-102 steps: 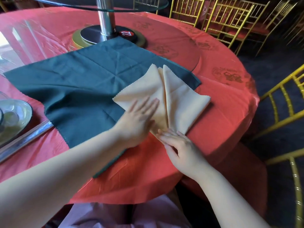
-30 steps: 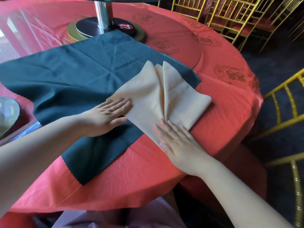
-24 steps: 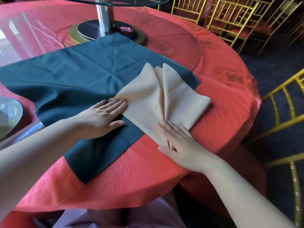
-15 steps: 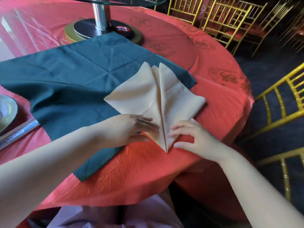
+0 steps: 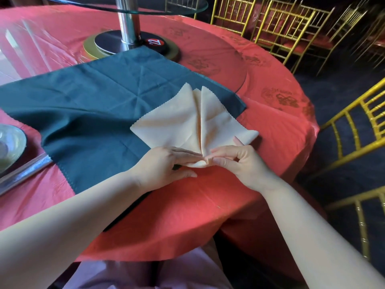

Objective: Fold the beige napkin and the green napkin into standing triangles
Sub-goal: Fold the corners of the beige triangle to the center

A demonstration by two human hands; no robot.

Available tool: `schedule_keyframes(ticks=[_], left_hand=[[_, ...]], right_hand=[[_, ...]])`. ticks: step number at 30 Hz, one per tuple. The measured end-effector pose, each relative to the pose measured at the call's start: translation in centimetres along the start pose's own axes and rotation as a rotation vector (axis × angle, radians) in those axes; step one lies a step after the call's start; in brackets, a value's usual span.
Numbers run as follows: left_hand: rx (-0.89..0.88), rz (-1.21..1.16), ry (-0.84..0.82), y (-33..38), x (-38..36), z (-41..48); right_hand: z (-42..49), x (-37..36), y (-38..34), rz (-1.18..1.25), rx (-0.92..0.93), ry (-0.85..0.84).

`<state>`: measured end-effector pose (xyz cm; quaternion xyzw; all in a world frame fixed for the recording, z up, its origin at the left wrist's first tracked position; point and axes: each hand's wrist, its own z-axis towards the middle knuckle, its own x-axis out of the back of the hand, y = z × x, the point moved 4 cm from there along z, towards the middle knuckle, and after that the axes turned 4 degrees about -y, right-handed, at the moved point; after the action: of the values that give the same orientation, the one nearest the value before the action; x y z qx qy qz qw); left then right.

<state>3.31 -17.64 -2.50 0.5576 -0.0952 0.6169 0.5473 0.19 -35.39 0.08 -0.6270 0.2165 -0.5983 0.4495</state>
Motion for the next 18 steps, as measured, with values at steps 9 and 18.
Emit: schedule_keyframes(ticks=[9, 18], left_hand=[[0.256, -0.269, 0.074, 0.2, 0.8, 0.1], [0.315, -0.445, -0.097, 0.5, 2.7, 0.7]], right_hand=[[0.0, -0.8, -2.0, 0.153, -0.003, 0.021], [-0.4, -1.1, -2.2, 0.11, -0.081, -0.097]])
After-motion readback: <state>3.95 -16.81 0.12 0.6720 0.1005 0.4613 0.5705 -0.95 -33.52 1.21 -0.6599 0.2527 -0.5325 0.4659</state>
